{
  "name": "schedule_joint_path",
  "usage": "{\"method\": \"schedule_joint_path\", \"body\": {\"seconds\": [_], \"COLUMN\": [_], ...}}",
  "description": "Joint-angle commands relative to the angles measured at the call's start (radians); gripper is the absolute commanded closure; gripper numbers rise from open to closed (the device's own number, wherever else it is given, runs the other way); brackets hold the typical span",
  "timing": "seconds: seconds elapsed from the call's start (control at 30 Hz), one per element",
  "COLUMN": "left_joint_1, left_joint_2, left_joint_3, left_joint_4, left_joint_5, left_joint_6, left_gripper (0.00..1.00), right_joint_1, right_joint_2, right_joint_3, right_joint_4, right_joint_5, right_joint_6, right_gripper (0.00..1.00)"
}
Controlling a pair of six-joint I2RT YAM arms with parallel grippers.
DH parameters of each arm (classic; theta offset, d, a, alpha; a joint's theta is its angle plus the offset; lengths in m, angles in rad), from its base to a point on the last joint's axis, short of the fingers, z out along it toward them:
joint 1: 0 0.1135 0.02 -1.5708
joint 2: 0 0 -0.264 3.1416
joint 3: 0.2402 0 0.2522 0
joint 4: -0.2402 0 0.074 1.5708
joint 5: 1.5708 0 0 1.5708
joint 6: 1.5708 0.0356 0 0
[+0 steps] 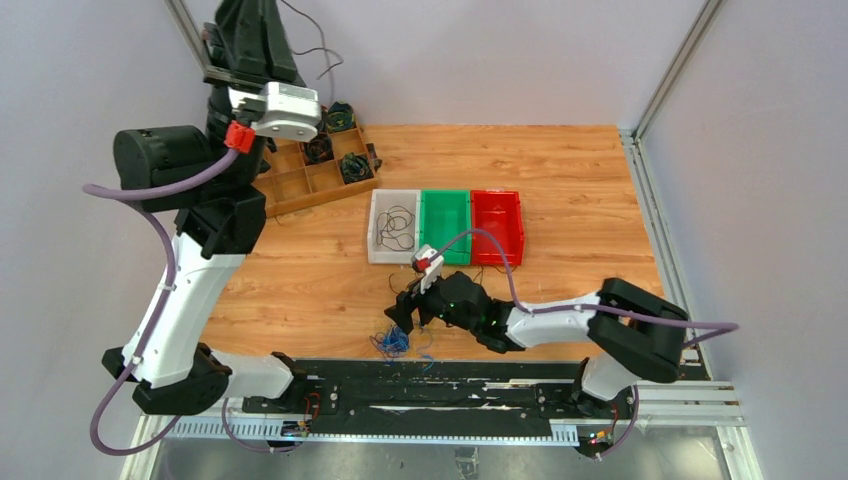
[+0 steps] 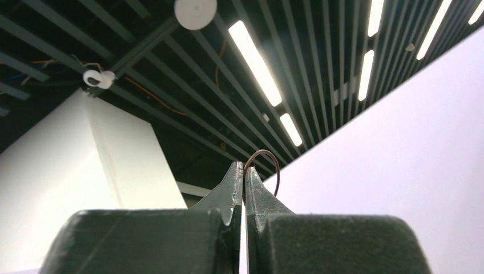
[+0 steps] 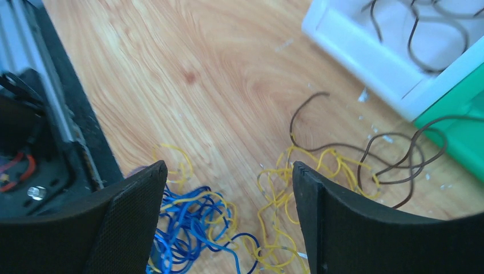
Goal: Untangle the cables
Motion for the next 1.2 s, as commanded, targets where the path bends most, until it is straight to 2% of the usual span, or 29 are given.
{"method": "schedule_joint_path", "body": {"seconds": [0.0, 0.2, 0.47, 0.93, 1.17], "left_joint_1": [-0.001, -0.001, -0.001, -0.001, 0.001], "left_joint_2": [-0.055, -0.097, -0.078, 0.011, 0.061], "left_joint_3": [-0.122, -0.269, -0.346, -0.416, -0.393], "left_joint_4": [0.033, 0.033, 0.034, 0.034, 0.043], "left_joint_5": [-0.015, 0.001, -0.007, -0.071, -0.076], "left_joint_6": [0.016, 0.015, 0.003, -0.006, 0.018], "left_gripper": [1.0, 1.0, 1.0, 0.99, 1.0], "right_joint_1": [-0.013, -0.091, -0.194, -0.241, -0.245], "right_joint_2": [-0.144, -0.324, -0.466, -0.473, -0.484], "right_joint_3": [0.061, 0.094, 0.026, -0.035, -0.044], "right_joint_4": [-0.131, -0.277, -0.351, -0.416, -0.437], "right_joint_5": [0.015, 0.068, 0.164, 0.24, 0.243], "right_joint_6": [0.018, 0.029, 0.052, 0.07, 0.068], "right_gripper": [0.18, 0.17, 0.2, 0.23, 0.24]}}
